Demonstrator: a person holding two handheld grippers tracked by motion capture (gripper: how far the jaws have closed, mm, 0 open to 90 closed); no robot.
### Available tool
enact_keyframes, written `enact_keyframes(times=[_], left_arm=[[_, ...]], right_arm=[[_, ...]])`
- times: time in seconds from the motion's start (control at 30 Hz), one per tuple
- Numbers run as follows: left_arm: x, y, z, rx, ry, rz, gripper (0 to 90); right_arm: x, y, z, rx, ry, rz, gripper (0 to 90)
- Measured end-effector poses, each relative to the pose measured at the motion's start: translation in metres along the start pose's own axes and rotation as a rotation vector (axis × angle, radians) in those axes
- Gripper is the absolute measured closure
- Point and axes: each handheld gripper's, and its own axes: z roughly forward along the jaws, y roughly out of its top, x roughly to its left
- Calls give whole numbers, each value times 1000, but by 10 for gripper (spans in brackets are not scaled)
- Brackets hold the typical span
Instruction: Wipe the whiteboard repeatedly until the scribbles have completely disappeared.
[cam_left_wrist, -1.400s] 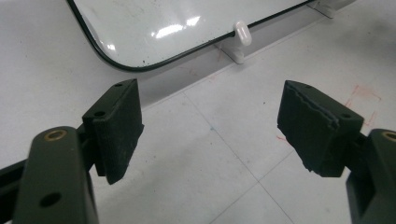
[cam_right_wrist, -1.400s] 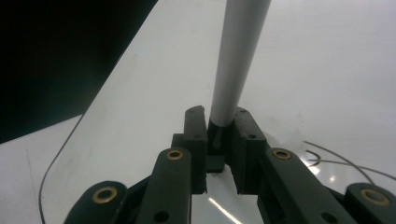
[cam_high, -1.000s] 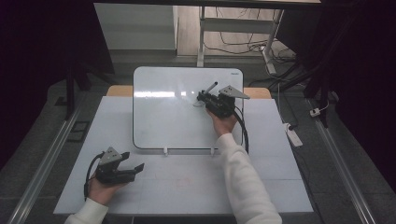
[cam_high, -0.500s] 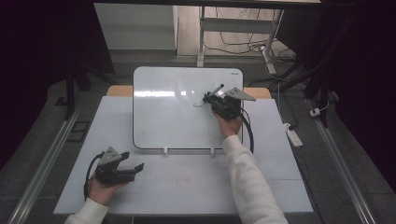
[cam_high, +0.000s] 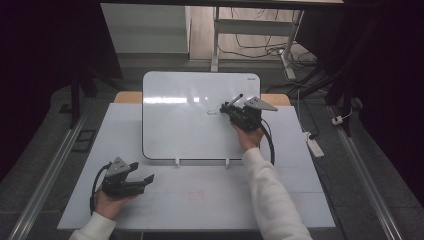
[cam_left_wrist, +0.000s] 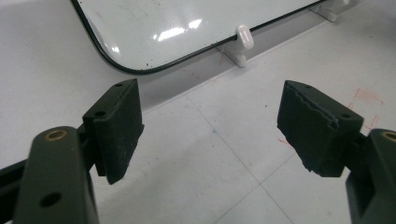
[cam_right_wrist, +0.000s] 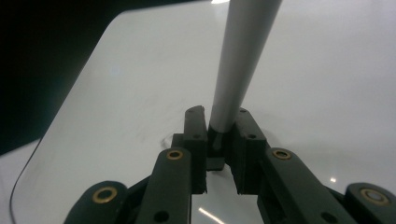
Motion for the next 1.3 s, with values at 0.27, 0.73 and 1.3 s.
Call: enact_keyframes(times=[0.27, 0.73, 1.3], left_arm=[[-1, 0, -1, -10, 3, 5, 238], [0, 0, -1, -10, 3, 4, 238], [-1, 0, -1, -10, 3, 9, 239]], right_arm=[[-14, 1, -9, -60, -56, 50, 782], [-7, 8, 6, -59, -28, 45, 783], [6, 1, 15, -37, 25, 22, 783]])
